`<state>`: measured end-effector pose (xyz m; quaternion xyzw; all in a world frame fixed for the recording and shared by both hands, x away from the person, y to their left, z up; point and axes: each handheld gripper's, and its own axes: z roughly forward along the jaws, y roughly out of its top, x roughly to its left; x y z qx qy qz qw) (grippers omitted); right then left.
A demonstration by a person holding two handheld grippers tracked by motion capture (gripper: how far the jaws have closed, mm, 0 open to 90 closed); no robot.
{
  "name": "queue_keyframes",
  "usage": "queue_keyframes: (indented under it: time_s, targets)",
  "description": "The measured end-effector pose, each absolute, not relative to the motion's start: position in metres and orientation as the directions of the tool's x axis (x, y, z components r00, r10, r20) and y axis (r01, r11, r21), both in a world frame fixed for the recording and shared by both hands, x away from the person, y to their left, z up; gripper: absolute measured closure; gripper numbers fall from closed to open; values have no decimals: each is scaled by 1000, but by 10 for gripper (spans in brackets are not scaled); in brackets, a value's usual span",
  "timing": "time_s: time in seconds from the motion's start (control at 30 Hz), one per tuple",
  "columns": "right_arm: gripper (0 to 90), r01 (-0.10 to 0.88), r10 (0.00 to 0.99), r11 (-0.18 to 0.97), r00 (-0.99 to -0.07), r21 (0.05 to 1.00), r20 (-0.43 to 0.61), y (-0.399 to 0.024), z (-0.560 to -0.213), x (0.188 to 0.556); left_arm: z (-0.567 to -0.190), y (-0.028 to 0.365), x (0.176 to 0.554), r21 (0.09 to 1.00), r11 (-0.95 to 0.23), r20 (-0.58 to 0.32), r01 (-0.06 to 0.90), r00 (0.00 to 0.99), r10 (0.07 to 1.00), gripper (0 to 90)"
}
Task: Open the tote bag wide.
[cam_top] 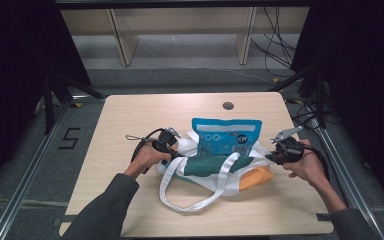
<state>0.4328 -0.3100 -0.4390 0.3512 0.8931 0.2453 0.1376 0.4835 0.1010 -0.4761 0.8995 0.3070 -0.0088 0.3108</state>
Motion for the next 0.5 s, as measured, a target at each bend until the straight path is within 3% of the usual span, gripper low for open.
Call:
queue_keyframes:
  time_s: [0.07, 0.23, 0.3, 0.5]
  targets:
    - [767, 515, 687, 639, -716, 572, -122, -311, -420, 427, -475, 102, 484, 549, -621, -206, 559, 811, 547, 845]
    - [727, 464, 660, 578, -749, 671, -51, -307, -384, 406, -471, 102, 483, 558, -633, -179, 536, 823, 539, 841]
    - [647, 460, 641, 588, -767, 665, -37, -302, -378, 398, -470, 101, 482, 555, -627, -188, 546, 817, 545, 839]
    - [553, 397, 582, 598, -812, 697, -37, -281, -378, 388, -464, 101, 481, 555, -644, -164, 527, 828, 536, 834]
